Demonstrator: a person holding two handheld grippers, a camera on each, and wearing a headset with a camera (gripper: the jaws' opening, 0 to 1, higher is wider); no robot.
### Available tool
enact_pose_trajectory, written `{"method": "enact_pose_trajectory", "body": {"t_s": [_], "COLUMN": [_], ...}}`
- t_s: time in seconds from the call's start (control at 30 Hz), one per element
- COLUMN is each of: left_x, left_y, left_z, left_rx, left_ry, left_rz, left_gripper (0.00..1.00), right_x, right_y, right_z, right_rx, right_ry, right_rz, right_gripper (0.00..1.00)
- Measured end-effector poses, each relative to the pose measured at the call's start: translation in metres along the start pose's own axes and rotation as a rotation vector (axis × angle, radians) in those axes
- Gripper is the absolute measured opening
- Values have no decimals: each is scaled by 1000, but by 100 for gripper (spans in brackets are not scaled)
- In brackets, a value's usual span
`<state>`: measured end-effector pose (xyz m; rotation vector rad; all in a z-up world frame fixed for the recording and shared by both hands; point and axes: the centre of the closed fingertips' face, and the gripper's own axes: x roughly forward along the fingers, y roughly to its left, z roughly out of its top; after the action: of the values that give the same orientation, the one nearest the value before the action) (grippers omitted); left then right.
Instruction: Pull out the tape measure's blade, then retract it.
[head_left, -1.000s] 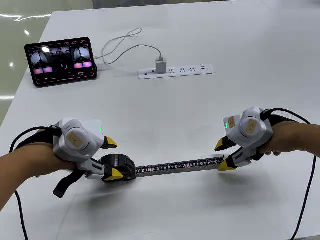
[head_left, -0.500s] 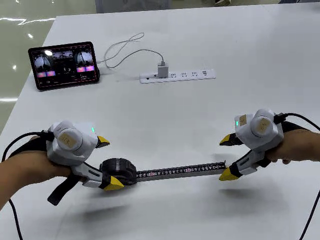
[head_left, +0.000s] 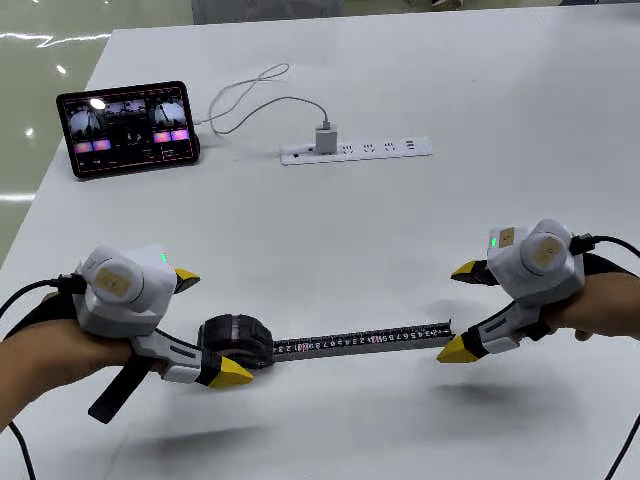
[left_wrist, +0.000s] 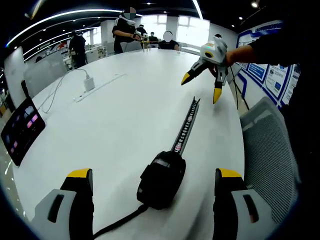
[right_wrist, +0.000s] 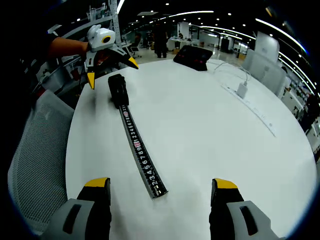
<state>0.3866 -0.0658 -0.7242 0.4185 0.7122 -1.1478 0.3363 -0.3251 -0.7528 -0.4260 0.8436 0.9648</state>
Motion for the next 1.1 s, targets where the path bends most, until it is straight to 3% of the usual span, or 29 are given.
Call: {"method": "enact_pose_trajectory", "body": {"t_s": [0.27, 0.37, 0.5, 0.63, 0.7, 0.73, 0.83, 1.1], "left_x": [-10, -14, -23, -30, -34, -37, -42, -52], "left_y": [5, 8, 25, 27, 27, 33, 29, 23], "left_z": [-10, -14, -20, -26, -29, -27, -28, -35], "left_rx": [-68, -123, -150, -186, -178, -151, -182, -165], "left_ry": [-31, -51, -68, -68, -77, -96, -114, -131], "left_rz": [58, 73, 179, 197, 210, 247, 243, 249], "left_gripper": [99, 99, 99, 99, 99, 99, 99, 99], "right_x": [-12, -17, -27, -33, -36, -38, -43, -52], "right_y": [-4, -8, -8, -5, -4, -3, -1, 6], "right_z": [1, -1, -5, -8, -10, -11, -15, -23], "right_rx": [78, 103, 126, 140, 149, 158, 174, 167], "right_ry": [-77, -104, -133, -155, -160, -161, -170, -180], "right_rz": [-61, -95, -128, -144, -147, -148, -154, -173], "right_gripper": [96, 99, 99, 99, 99, 99, 99, 99]}}
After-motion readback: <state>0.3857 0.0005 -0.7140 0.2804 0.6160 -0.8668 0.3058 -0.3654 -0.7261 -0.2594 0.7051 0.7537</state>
